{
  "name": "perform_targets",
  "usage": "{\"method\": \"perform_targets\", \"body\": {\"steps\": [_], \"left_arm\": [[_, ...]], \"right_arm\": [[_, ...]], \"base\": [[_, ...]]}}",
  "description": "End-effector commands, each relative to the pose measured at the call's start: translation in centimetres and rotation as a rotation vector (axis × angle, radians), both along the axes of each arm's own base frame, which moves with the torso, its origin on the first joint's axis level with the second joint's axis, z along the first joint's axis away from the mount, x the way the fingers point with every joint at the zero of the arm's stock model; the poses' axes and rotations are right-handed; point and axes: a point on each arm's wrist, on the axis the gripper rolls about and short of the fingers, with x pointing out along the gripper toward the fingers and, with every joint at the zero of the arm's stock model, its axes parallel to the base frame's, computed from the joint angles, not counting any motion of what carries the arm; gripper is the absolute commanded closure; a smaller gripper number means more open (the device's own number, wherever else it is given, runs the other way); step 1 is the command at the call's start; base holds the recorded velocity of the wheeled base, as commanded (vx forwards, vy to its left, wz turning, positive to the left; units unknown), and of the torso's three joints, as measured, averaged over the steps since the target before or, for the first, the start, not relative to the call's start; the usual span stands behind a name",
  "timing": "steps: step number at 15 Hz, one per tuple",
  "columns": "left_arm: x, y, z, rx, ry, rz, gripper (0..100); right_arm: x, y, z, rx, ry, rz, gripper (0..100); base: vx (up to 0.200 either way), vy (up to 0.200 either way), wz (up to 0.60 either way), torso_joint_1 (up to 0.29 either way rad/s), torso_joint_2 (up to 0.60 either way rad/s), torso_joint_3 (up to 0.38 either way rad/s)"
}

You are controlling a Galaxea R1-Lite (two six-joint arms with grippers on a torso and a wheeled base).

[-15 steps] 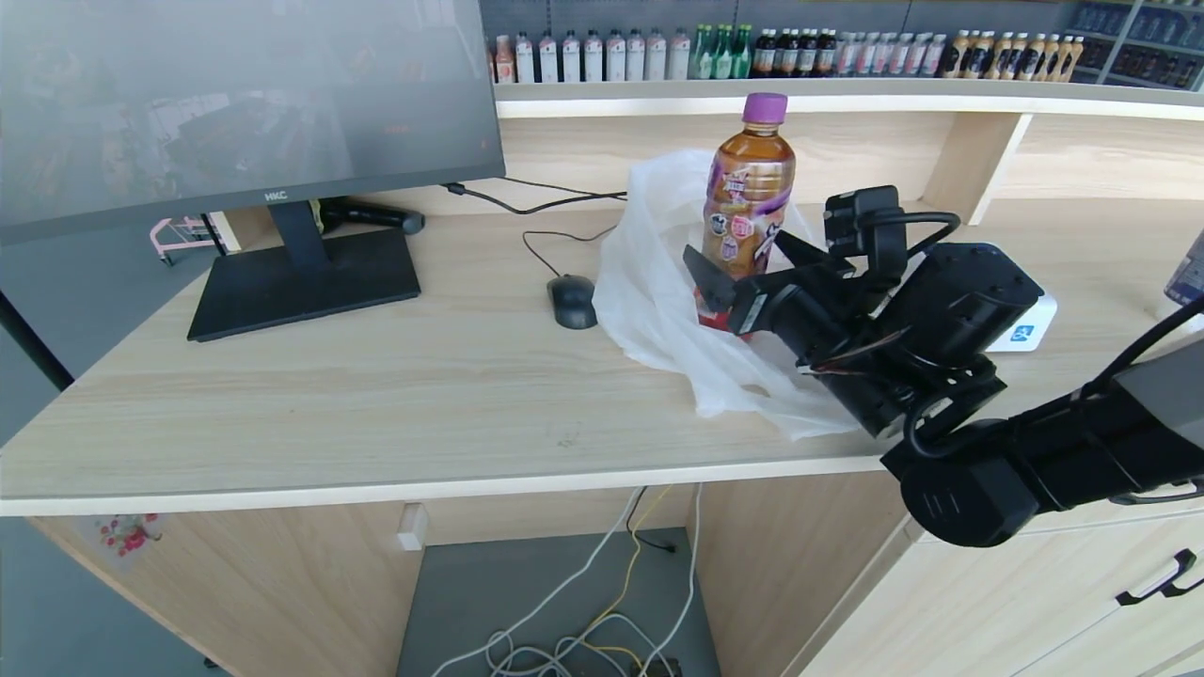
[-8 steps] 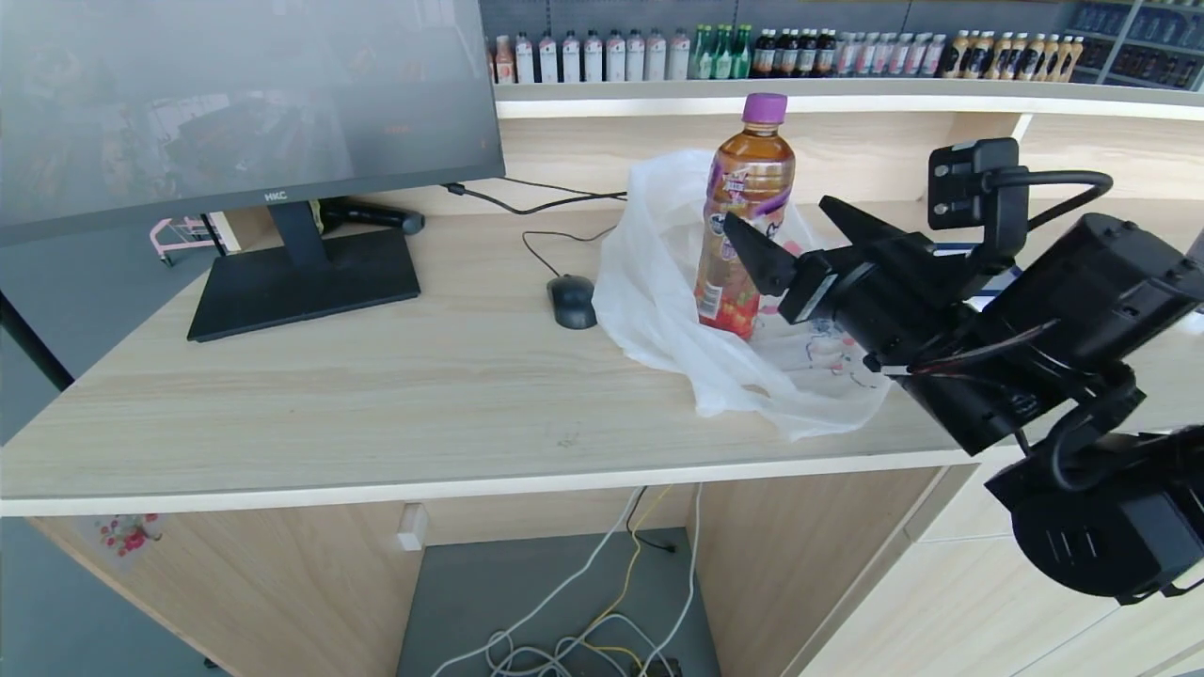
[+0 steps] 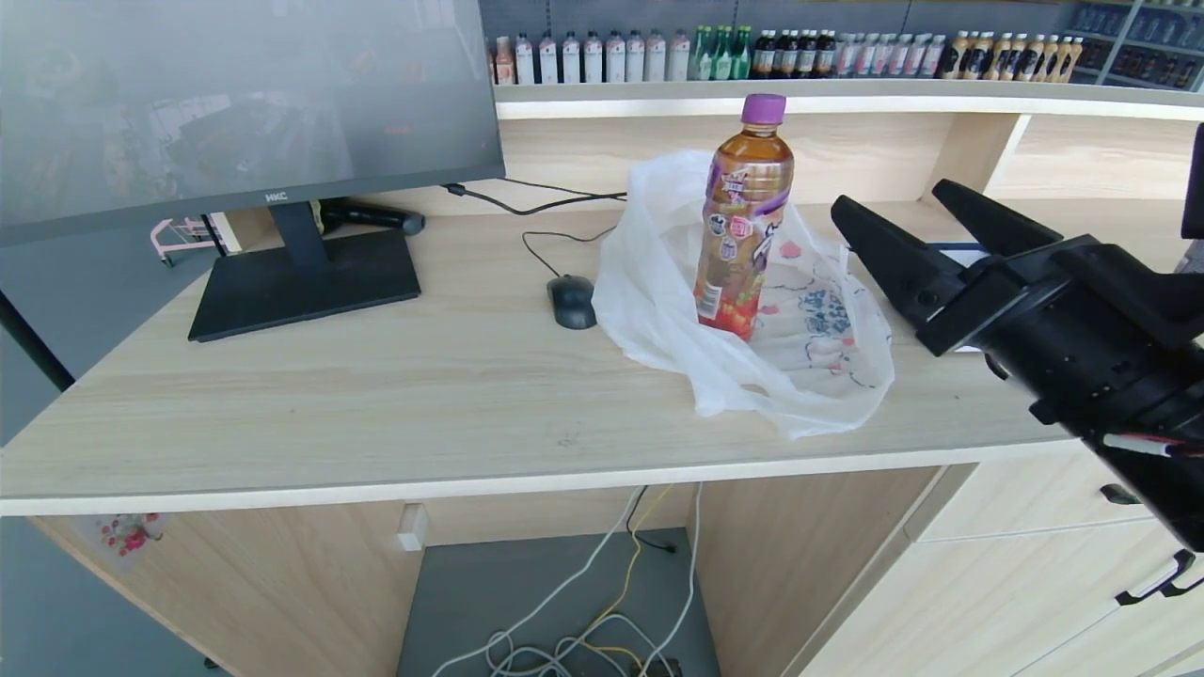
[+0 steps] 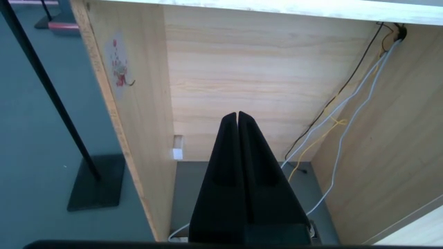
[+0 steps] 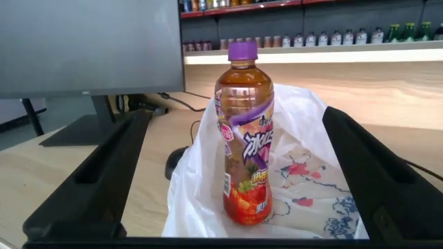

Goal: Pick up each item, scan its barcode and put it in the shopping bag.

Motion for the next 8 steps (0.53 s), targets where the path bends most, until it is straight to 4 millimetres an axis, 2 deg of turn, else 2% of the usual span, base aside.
{"method": "perform_targets", "body": {"steps": [1, 2, 8], "left_arm": [[0.0, 0.0, 0.0, 0.001, 0.0, 0.0, 100], [0.0, 0.0, 0.0, 0.001, 0.0, 0.0, 100], [0.0, 0.0, 0.0, 0.001, 0.0, 0.0, 100]], "right_arm": [[-0.58, -0.34, 0.47, 0.01, -0.019, 0.001, 0], [-0.55, -0.32, 0.44, 0.01, -0.018, 0.001, 0], [-0.52, -0.3, 0.37, 0.007, -0.015, 0.003, 0]], "base": [[-0.2, 0.0, 0.0, 0.007, 0.0, 0.002], [-0.2, 0.0, 0.0, 0.002, 0.0, 0.002], [0.0, 0.0, 0.0, 0.0, 0.0, 0.0]]}}
